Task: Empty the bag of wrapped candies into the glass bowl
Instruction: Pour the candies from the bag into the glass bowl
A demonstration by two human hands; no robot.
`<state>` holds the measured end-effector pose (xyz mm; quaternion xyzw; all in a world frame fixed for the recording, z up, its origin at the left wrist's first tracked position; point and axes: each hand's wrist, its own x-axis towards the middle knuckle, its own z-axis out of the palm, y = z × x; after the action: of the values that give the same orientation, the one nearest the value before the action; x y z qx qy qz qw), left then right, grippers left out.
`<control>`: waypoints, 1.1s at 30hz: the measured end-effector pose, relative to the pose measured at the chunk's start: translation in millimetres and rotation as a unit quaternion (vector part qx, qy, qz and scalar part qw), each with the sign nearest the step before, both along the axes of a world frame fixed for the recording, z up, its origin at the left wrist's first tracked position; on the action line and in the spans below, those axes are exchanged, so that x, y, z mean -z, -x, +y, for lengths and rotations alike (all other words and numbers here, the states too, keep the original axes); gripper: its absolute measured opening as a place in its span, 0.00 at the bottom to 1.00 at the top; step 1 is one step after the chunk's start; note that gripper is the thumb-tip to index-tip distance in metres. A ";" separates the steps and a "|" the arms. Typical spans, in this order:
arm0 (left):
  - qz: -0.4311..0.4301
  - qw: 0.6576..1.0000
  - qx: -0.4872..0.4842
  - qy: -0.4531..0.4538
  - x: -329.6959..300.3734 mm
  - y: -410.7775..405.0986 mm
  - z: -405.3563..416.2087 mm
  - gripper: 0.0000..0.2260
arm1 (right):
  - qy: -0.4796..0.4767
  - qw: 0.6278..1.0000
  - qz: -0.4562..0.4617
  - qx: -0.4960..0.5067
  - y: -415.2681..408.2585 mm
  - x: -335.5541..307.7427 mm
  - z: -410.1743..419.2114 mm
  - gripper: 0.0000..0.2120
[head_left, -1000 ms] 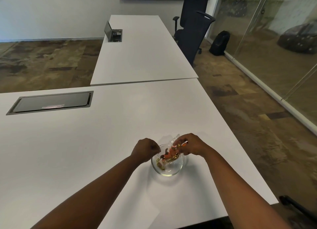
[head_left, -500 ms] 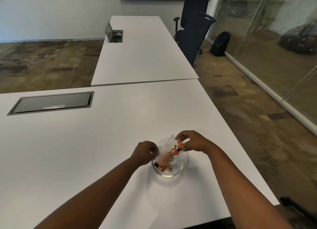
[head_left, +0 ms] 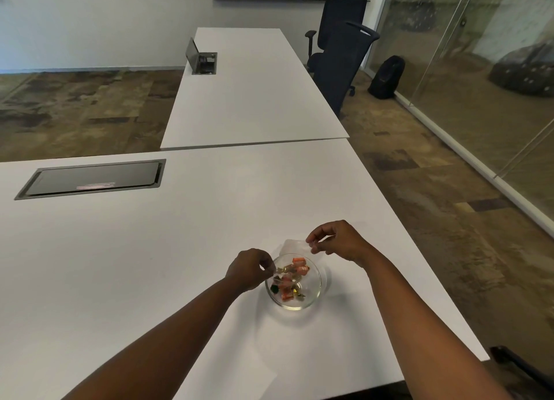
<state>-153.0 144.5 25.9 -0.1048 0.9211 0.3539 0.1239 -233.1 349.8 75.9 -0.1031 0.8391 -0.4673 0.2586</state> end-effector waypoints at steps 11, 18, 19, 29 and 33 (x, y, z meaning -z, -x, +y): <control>-0.004 1.000 0.007 -0.004 -2.7 0.6 -4.5 0.02 | 0.054 0.998 -0.018 -0.007 0.6 -8.0 -8.9 0.14; 0.042 0.988 0.004 -0.150 -12.6 -3.5 -6.2 0.13 | 0.082 0.997 0.000 -0.007 -1.3 -13.2 -22.7 0.15; 0.046 0.983 -0.010 -0.179 -14.5 -2.3 -5.8 0.10 | 0.091 0.996 0.004 0.000 -1.3 -14.4 -24.4 0.14; -0.025 0.896 -0.270 -0.351 -2.5 -31.3 -44.9 0.07 | -0.030 0.987 -0.074 0.143 -7.4 20.6 -20.0 0.14; -0.124 0.897 -0.294 -0.308 15.4 -57.4 -51.0 0.10 | -0.086 0.975 -0.140 0.150 -17.9 38.7 -18.2 0.16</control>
<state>-95.6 93.5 10.5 -0.3700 0.6709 0.6241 0.1535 -215.3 331.6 37.3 0.1129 0.8375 -0.4370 0.3079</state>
